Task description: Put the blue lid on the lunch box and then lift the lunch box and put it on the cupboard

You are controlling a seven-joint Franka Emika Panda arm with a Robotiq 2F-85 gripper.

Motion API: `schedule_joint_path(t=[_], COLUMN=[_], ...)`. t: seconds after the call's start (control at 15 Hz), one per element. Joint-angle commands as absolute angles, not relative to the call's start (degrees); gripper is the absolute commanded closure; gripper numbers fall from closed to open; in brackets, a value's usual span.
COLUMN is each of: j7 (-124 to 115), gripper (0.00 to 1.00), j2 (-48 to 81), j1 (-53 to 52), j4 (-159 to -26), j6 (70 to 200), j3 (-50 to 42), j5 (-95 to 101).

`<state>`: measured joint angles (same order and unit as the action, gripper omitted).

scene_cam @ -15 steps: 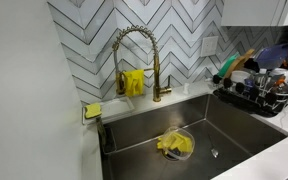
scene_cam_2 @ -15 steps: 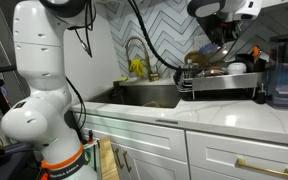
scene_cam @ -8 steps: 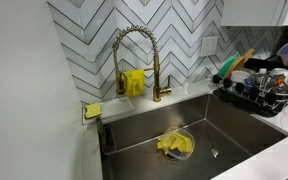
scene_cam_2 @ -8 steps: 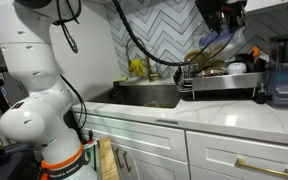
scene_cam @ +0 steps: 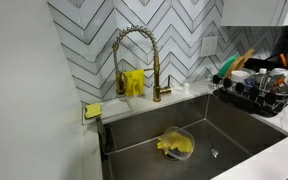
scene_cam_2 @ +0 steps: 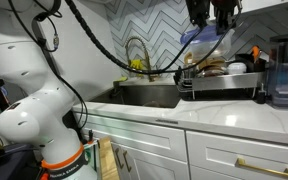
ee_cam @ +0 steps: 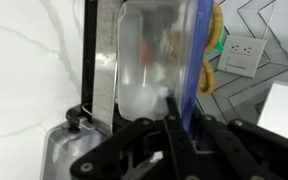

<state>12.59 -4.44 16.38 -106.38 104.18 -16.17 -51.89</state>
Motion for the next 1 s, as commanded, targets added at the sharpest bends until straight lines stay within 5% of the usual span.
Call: schedule_joint_path(t=[0.0, 0.8, 0.93], j7=[14.9, 32.5, 33.0], gripper=[0.97, 0.97, 0.87], j2=[-6.8, 4.1, 5.5], j1=[18.2, 21.5, 21.6], j4=[-111.4, -115.7, -115.5], j6=[97.3, 95.1, 95.2], j3=[-19.3, -22.1, -21.9], j5=[-50.4, -56.3, -56.6])
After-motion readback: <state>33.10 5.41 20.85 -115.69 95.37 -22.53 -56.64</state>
